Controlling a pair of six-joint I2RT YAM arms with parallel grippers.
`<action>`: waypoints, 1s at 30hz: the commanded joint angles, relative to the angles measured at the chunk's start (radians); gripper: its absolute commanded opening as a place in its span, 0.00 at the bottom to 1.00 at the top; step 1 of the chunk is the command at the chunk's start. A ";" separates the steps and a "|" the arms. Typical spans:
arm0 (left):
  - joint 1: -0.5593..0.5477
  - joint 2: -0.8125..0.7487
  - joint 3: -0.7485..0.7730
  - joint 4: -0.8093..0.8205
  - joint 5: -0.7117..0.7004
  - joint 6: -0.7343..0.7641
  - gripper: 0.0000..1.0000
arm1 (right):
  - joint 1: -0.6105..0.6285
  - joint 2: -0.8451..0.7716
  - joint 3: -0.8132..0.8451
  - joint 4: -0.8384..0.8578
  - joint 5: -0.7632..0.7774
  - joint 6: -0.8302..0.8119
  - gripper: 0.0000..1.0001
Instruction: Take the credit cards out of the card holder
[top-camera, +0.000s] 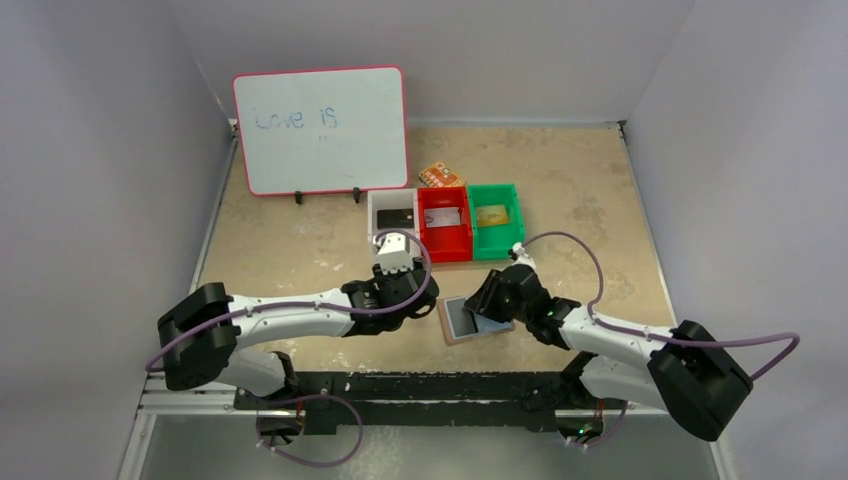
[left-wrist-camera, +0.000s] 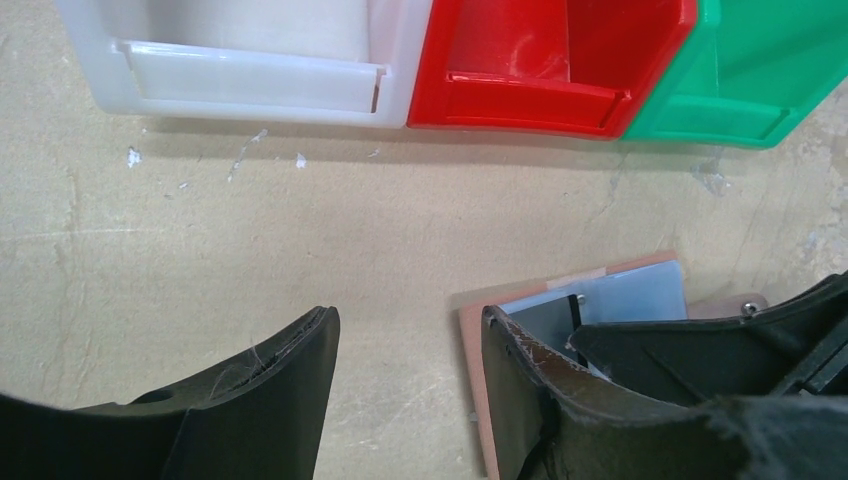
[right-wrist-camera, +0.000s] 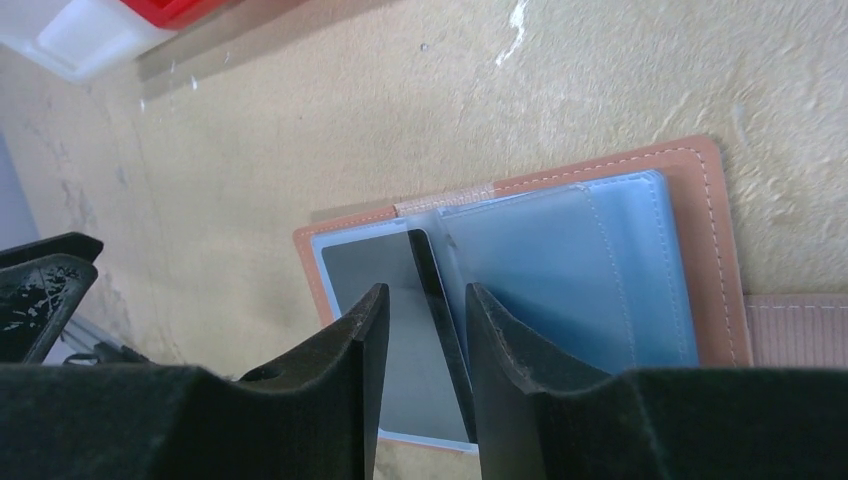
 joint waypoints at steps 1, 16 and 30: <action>0.003 0.008 0.002 0.077 0.048 0.053 0.54 | -0.001 -0.017 -0.038 -0.007 -0.056 0.022 0.37; 0.002 0.152 -0.016 0.229 0.247 0.008 0.52 | -0.001 -0.118 0.085 -0.255 -0.021 -0.060 0.44; -0.001 0.158 -0.083 0.272 0.293 -0.046 0.50 | 0.001 -0.041 0.023 -0.156 -0.140 -0.081 0.37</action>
